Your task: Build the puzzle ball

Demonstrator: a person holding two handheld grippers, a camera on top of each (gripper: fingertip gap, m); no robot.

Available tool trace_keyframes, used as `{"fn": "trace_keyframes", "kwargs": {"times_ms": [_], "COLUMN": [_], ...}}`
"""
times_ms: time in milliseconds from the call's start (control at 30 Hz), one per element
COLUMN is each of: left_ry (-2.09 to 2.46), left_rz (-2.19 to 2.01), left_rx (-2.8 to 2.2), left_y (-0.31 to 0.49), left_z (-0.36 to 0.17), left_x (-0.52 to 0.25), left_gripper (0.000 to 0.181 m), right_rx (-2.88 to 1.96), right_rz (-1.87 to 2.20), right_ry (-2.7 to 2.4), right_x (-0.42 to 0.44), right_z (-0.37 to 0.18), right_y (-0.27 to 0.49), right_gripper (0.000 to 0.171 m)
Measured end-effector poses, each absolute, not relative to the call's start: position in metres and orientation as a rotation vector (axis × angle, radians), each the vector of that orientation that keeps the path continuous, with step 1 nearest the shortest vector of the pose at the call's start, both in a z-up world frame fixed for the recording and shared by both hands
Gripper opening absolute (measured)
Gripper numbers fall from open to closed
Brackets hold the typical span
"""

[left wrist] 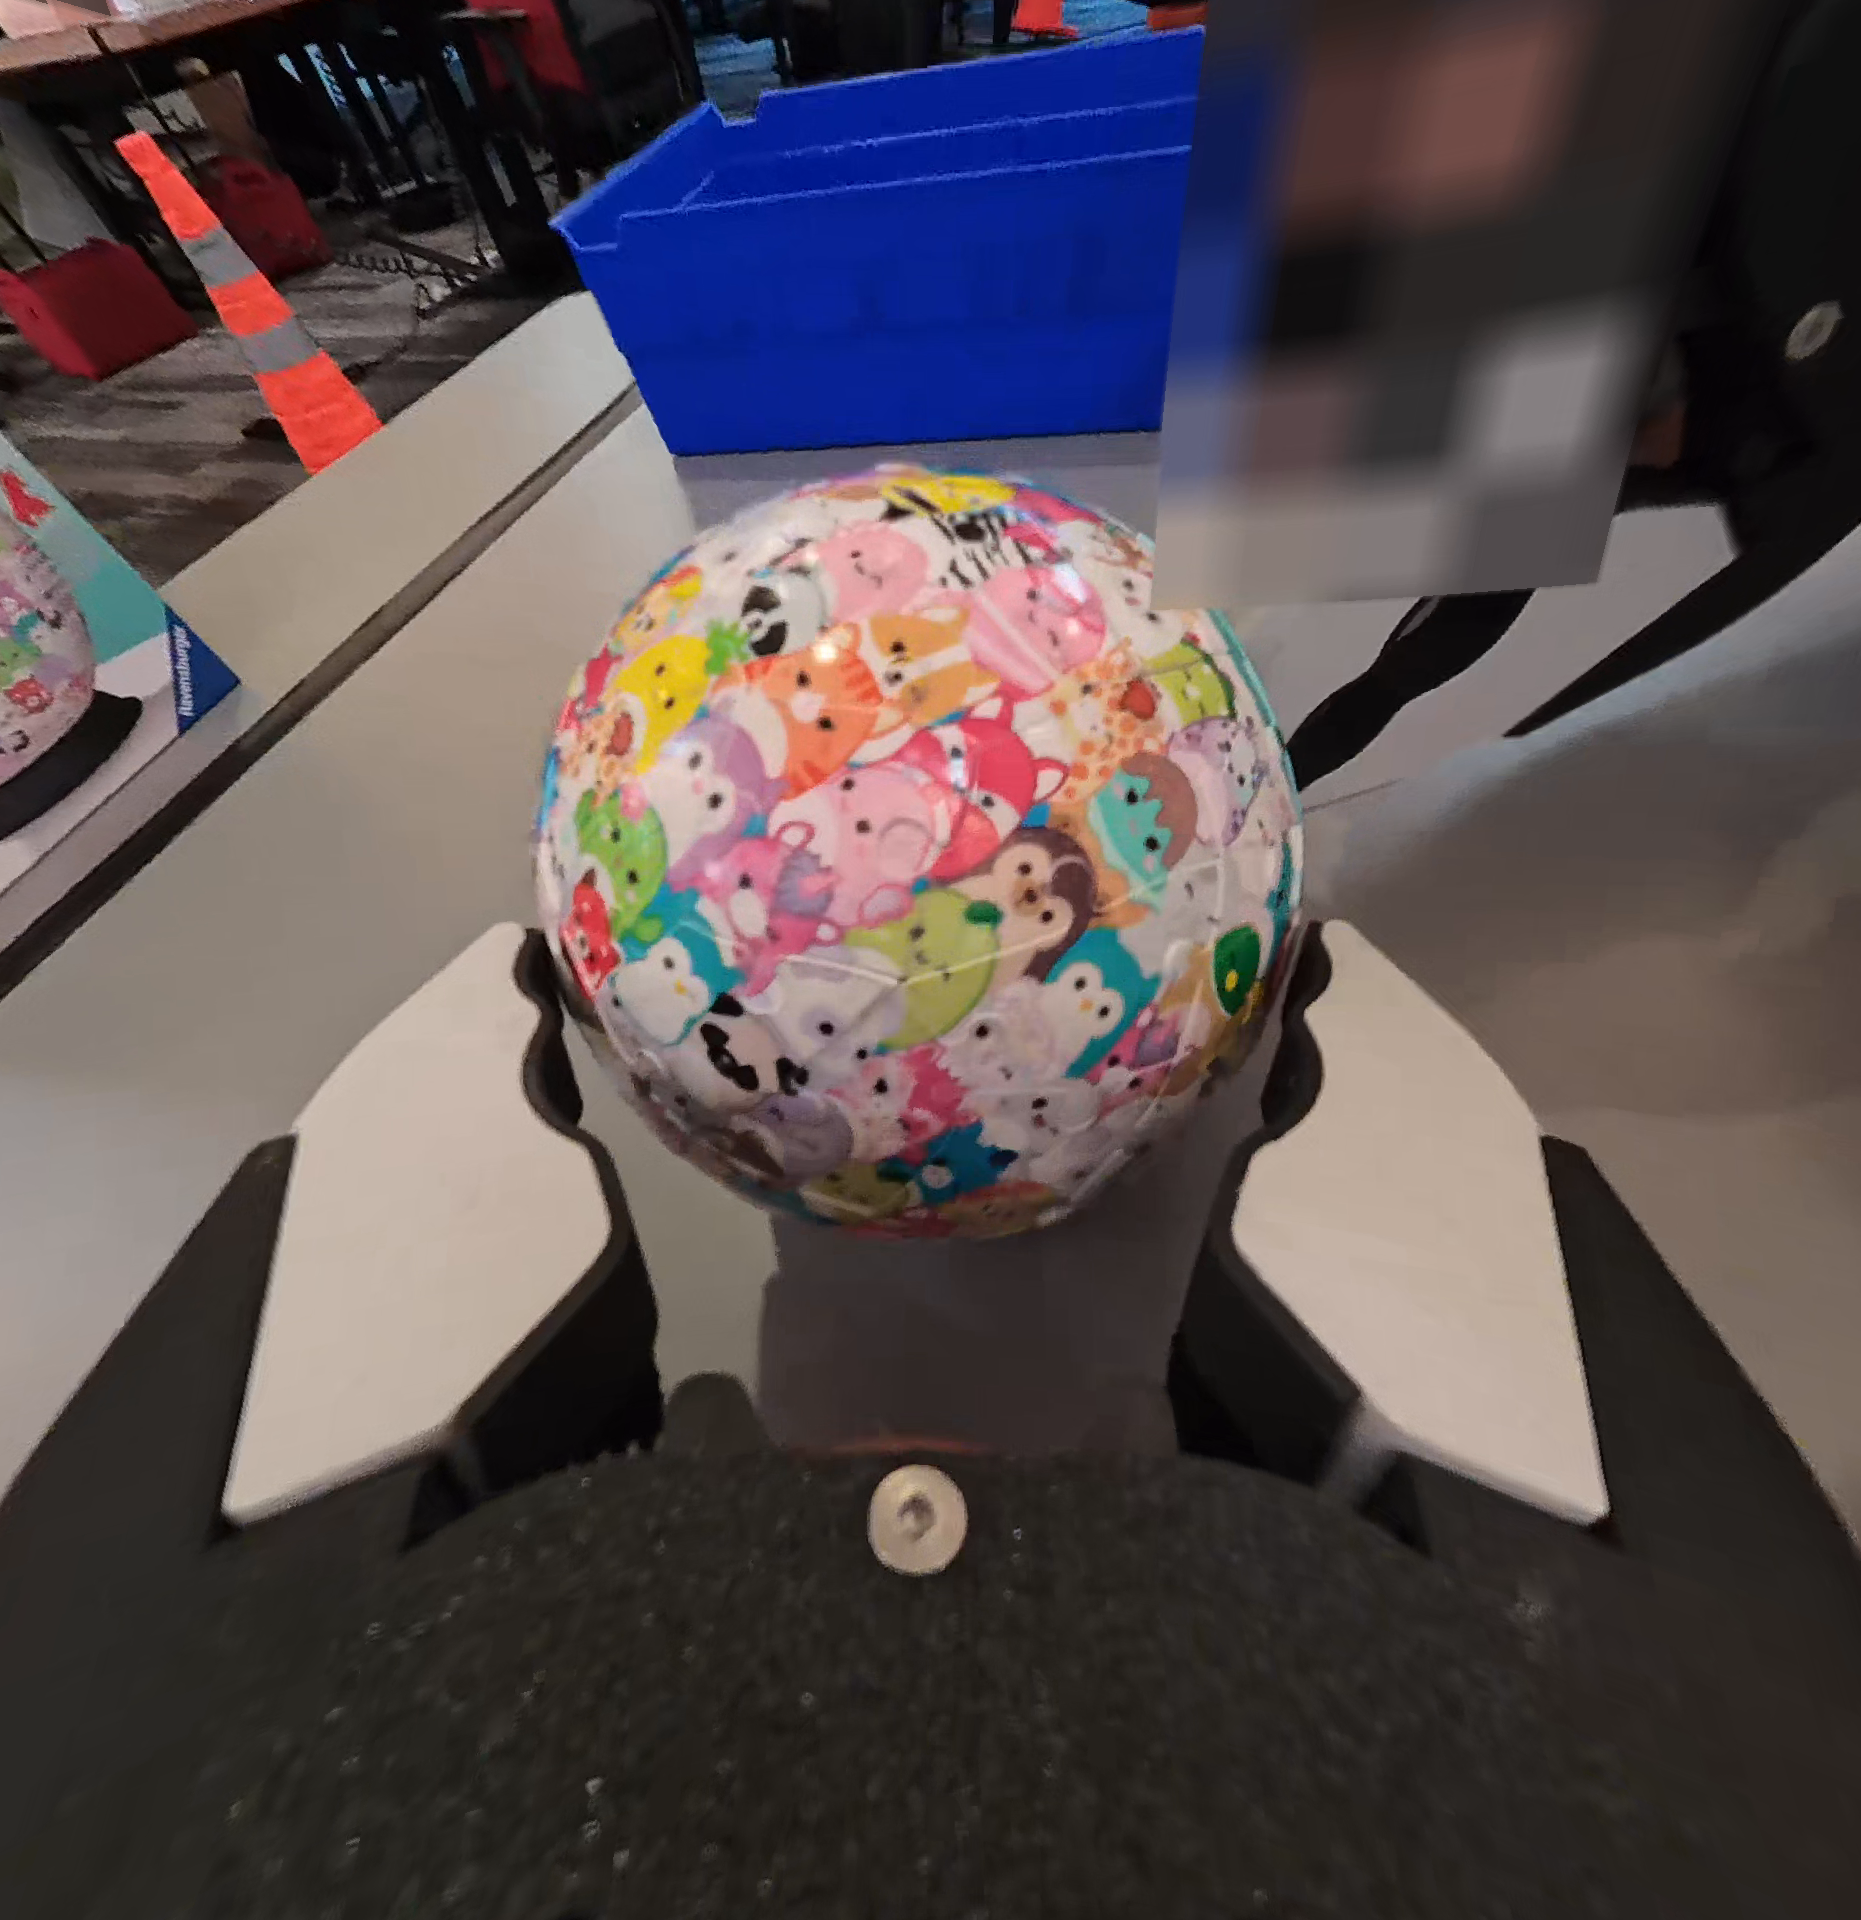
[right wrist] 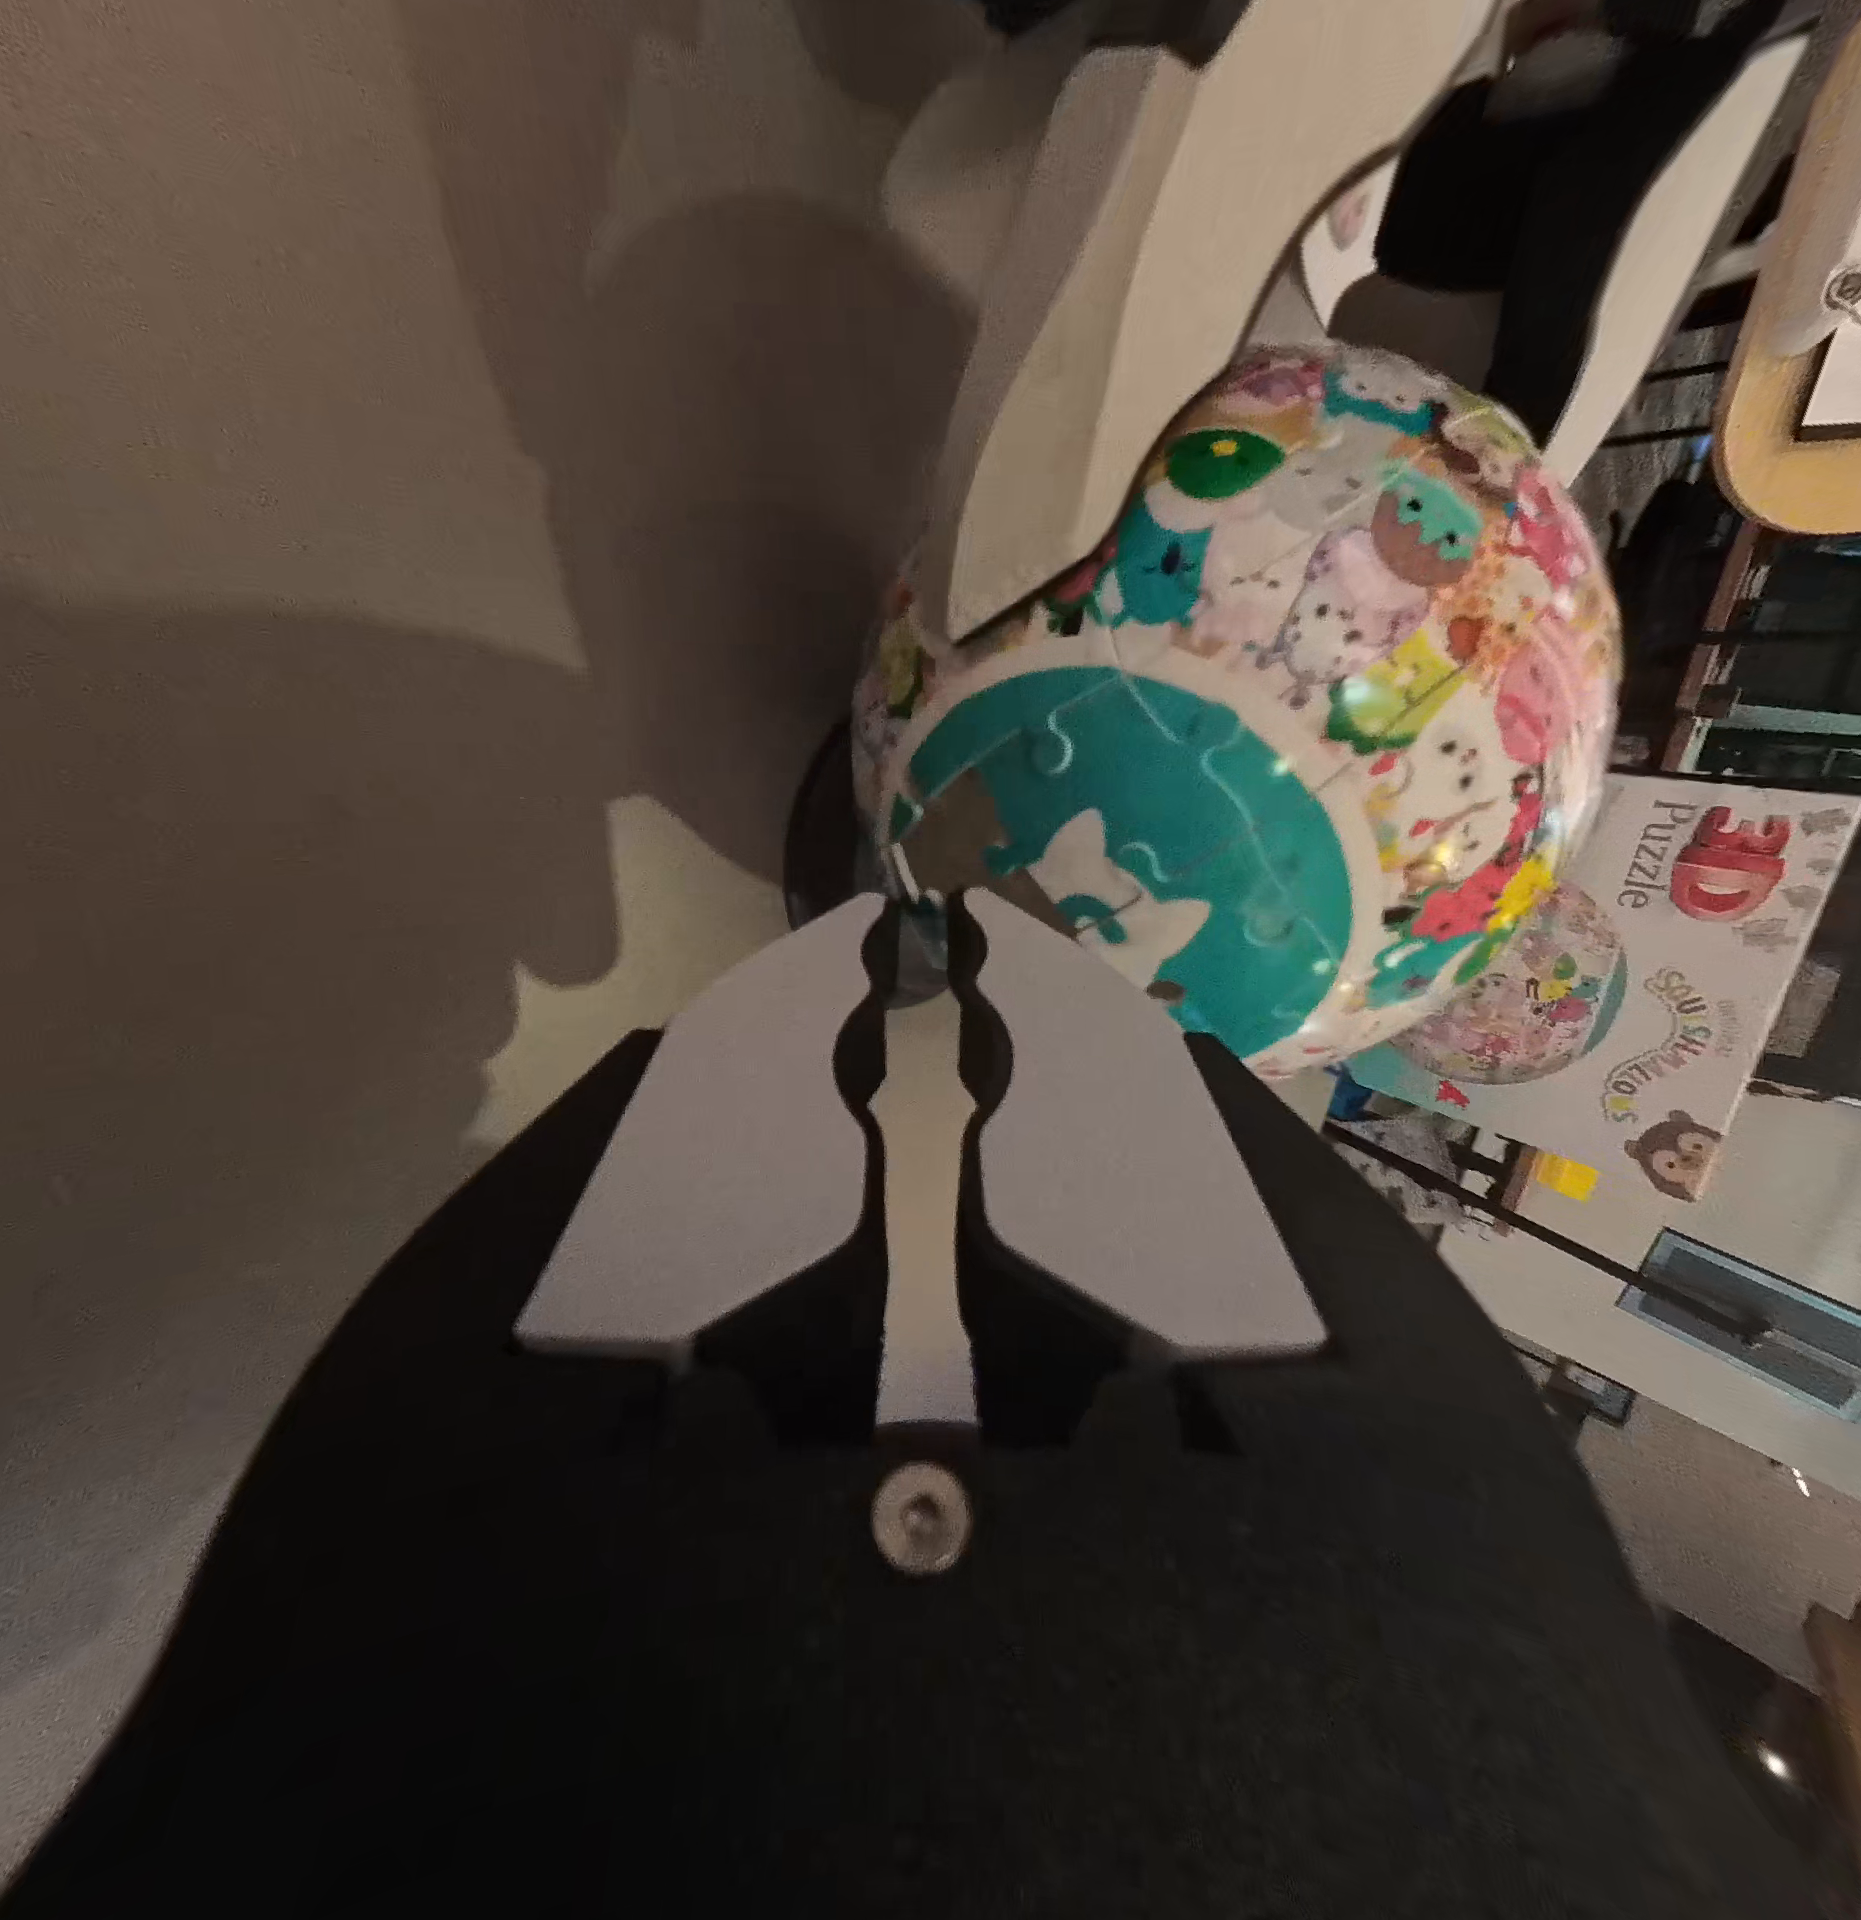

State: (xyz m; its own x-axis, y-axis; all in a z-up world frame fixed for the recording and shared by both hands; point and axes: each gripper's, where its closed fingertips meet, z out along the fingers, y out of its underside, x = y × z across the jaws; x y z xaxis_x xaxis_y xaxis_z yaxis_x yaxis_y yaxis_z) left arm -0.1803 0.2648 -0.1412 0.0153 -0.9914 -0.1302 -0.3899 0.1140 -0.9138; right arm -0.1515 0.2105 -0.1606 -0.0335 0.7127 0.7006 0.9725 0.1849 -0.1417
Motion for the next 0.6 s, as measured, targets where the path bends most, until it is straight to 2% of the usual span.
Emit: {"fn": "trace_keyframes", "kwargs": {"times_ms": [100,267,367,600], "left_ry": [1.560,1.754,1.808,1.761], "left_rz": [-0.881,-0.771,-0.747,-0.870], "left_rx": [-1.398,-1.385,-1.401,-1.447], "left_y": [0.269,0.272,0.276,0.283], "left_z": [-0.125,-0.115,-0.123,-0.123], "left_x": [-0.180,-0.171,-0.162,-0.158], "left_gripper": [0.124,0.113,0.119,0.118], "right_rx": [-1.562,-1.520,-1.512,-1.447], "right_rz": [-0.593,-0.657,-0.687,-0.734], "right_ry": [-1.807,-1.780,-1.763,-1.547], "right_x": [-0.147,-0.147,-0.147,-0.143], "right_z": [-0.162,-0.162,-0.161,-0.156], "right_y": [0.216,0.220,0.220,0.219], "right_gripper": [0.013,0.008,0.008,0.006]}}
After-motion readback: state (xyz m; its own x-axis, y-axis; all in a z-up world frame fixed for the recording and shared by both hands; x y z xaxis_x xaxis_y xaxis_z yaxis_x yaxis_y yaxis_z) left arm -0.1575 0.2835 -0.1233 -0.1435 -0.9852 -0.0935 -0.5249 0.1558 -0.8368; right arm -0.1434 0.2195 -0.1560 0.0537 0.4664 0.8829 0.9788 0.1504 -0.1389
